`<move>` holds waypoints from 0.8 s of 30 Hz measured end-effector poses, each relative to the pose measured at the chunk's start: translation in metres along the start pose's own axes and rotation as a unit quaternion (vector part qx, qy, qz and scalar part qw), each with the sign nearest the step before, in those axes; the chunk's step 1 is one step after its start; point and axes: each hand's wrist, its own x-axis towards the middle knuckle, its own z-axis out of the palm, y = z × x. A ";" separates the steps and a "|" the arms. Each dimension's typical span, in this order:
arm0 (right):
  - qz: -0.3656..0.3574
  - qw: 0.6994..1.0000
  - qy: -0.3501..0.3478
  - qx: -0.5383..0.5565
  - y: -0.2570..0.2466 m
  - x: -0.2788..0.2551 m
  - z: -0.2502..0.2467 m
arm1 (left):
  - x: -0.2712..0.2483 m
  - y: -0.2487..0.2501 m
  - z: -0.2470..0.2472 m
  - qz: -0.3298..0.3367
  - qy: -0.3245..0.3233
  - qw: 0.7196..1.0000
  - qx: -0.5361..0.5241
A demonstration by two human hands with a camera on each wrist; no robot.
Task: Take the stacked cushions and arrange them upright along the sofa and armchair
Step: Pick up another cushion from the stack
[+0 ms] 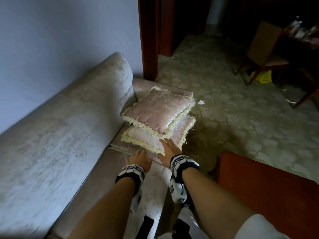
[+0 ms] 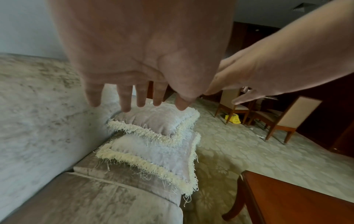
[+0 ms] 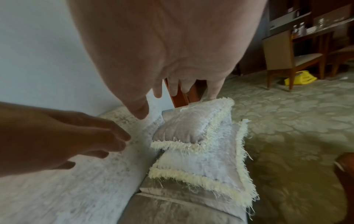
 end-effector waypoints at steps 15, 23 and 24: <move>0.020 0.997 0.069 0.007 0.181 0.110 -0.179 | 0.132 0.260 -0.047 0.082 0.049 0.995 0.027; 0.040 0.995 0.089 0.029 0.232 0.133 -0.206 | 0.177 0.306 -0.035 0.059 -0.012 0.998 0.028; 0.042 0.995 0.083 0.026 0.235 0.139 -0.209 | 0.183 0.308 -0.036 0.055 -0.014 0.998 0.024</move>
